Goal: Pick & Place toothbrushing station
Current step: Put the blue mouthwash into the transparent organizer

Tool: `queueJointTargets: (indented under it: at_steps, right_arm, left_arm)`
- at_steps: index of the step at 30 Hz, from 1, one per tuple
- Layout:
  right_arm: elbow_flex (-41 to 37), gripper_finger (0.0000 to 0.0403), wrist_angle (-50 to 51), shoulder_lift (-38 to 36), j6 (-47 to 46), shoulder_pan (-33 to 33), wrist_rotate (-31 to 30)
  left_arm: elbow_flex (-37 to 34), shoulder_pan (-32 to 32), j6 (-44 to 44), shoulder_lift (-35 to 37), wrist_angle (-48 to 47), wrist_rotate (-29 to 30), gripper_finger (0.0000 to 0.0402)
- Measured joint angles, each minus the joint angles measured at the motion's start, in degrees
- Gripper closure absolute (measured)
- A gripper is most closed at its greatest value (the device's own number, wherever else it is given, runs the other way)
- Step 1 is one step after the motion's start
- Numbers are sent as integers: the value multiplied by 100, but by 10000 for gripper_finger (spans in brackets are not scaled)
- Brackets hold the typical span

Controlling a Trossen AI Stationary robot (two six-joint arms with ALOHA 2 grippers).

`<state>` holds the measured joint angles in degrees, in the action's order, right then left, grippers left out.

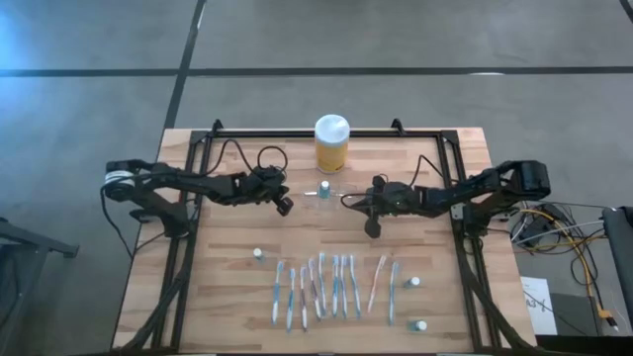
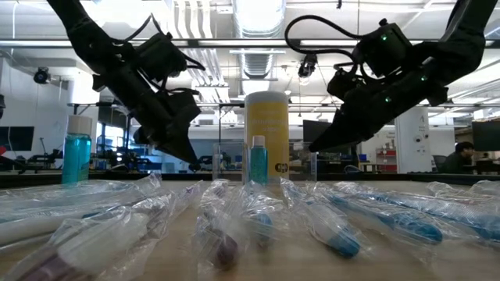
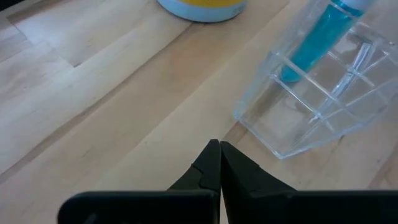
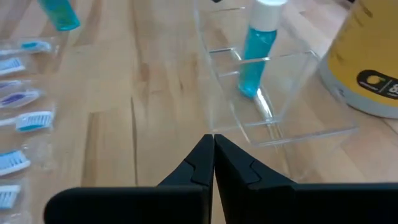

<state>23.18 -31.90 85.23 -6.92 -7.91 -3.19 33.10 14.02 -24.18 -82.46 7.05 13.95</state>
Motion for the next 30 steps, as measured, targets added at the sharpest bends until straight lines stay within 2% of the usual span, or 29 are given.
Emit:
queueJointTargets:
  at_steps: [6,25,28,30]
  right_arm:
    - [0,394,2,0,-65,-14,-284]
    - [-4,394,-8,-60,-20,-37,-267]
    - [-7,394,-5,-266,88,-24,52]
    - [-9,394,-15,-476,129,-8,335]
  left_arm:
    - [0,-83,-2,0,6,-41,400]
    - [0,-100,188,59,-33,-50,399]
    - [128,-100,353,304,-520,-110,397]
    - [356,-100,498,572,-1222,-117,397]
